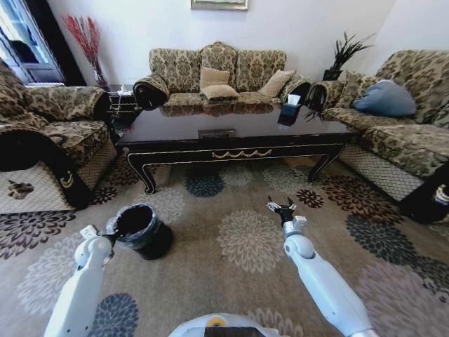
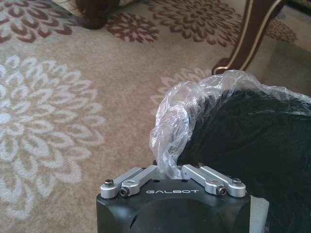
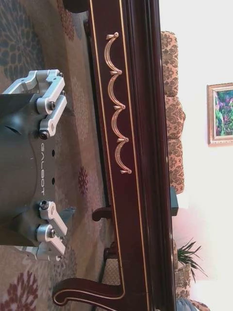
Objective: Move to the front of the table and pick up the trash from the floor, then place it into the trash bin.
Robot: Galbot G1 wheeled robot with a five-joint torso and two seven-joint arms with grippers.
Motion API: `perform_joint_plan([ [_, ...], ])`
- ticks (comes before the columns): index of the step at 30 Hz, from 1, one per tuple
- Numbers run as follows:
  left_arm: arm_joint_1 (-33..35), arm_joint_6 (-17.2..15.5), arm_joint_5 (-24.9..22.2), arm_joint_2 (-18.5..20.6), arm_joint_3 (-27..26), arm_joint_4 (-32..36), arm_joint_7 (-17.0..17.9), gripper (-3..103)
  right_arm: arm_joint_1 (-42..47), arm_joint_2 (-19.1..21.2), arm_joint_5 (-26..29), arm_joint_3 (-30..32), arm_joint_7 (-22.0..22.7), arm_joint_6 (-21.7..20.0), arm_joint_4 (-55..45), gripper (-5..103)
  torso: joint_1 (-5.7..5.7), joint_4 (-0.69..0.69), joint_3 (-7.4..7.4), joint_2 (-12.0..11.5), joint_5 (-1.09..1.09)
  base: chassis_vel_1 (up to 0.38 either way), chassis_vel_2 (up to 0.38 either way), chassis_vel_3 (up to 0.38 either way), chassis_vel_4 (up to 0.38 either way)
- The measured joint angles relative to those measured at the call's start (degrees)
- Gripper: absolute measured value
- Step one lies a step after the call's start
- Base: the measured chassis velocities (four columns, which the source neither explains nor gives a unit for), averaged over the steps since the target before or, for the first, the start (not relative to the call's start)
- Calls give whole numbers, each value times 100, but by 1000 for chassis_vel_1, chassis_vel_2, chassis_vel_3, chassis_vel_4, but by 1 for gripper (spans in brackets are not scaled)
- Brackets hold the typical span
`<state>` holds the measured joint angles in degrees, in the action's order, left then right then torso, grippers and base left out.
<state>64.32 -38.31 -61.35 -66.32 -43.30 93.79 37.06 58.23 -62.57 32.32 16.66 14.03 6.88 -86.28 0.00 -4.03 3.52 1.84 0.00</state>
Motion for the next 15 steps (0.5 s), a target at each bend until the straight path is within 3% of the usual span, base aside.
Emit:
perform_joint_plan([
  [3, 108, -8, 150, -21, 55, 51, -38, 0, 26, -58, 4, -14, 44, -11, -39, 100, 0, 2, 0, 0, 0, 0, 0, 0, 0],
  [6, 179, -7, 223, -21, 67, 112, -82, 4, 49, -66, 4, -13, 49, -13, -68, 100, 0, 1, -1, 0, 1, 0, 0, 0, 0],
  [7, 232, 12, 255, -24, 61, 174, -115, 15, 74, -67, 5, 1, 53, -14, -96, 100, 0, 1, -1, 0, 0, 0, 0, 0, 0],
  [11, 430, 207, 463, 3, -54, 526, -399, 26, 136, -55, 5, 57, 55, -11, -164, 100, 0, -1, 0, 0, -1, 0, 0, 0, 0],
  [12, 510, 273, 580, 25, -88, 658, -502, 26, 160, -48, 2, 80, 55, -3, -185, 100, 0, 0, -1, 0, 0, 0, 0, 0, 0],
  [13, 759, 545, 1022, 71, -177, 1007, -756, 36, 211, -31, -22, 136, 56, 35, -232, 100, 0, 3, -1, 0, 2, 0, 0, 0, 0],
  [15, 1050, 917, 1536, 95, -299, 1426, -1010, 42, 275, -15, -65, 205, 45, 101, -301, 100, 0, 3, -1, 0, 2, 0, 0, 0, 0],
])
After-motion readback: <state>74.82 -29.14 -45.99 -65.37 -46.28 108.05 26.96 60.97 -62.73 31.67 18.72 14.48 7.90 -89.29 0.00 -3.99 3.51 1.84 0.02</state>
